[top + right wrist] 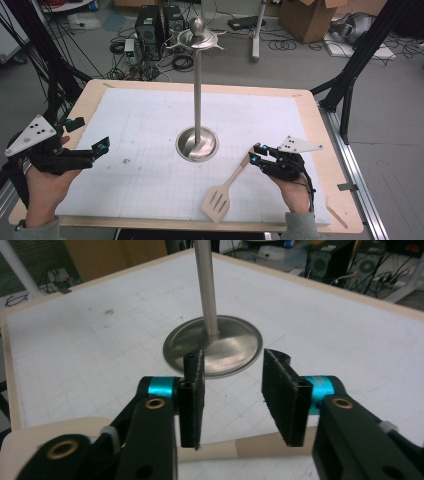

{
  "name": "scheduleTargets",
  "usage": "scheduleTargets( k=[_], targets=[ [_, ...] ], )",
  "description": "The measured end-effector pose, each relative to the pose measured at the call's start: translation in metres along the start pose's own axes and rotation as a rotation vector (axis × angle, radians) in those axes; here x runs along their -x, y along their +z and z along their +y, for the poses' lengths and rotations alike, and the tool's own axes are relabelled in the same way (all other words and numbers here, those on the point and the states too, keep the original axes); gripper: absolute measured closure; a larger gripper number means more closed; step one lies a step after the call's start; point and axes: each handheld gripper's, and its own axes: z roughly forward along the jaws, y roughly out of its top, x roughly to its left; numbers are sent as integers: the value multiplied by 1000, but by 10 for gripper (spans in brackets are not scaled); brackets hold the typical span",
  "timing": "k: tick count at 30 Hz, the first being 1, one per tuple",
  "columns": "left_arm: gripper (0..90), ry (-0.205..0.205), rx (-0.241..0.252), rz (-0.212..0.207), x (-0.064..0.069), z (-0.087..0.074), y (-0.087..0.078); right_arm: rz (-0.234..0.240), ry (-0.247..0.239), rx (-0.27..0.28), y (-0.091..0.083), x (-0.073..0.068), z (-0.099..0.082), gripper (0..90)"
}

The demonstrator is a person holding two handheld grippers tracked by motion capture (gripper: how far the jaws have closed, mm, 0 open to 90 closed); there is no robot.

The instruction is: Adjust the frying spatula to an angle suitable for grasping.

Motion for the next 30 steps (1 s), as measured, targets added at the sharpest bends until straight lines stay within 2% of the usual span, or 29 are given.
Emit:
scheduleTargets(
  k=[4, 5, 6, 9, 10, 13, 16, 18, 20, 24, 30],
  targets=[
    [33, -5, -1, -2, 0, -1, 1, 8, -2, -32, 10, -2, -6, 785],
    [33, -5, -2, -3, 0, -1, 1, 8, -2, -32, 10, -2, -6, 785],
    [33, -4, -3, -4, 0, -1, 1, 13, -3, -62, 16, -2, -8, 830],
    [33, -5, -6, -5, 0, -2, 2, 29, 1, -87, 23, -2, -11, 895],
    [33, -4, -8, -5, -1, -2, 2, 32, 3, -82, 25, -2, -13, 895],
    [33, -6, -6, -5, -1, -2, 2, 51, 38, -115, 31, 0, -17, 896],
    [33, -8, -7, -6, -2, -3, 2, 64, 42, -110, 34, 1, -20, 896],
    [33, -12, -7, -2, -3, -4, 2, 79, 63, -115, 38, 2, -22, 896],
    [33, -10, -9, -5, -3, -4, 2, 82, 58, -119, 42, 1, -25, 896],
    [33, -11, -13, -6, -3, -5, 3, 83, 60, -159, 50, -1, -28, 896],
    [33, -13, -17, -5, -3, -6, 4, 84, 27, -194, 62, -7, -31, 896]
  ],
)
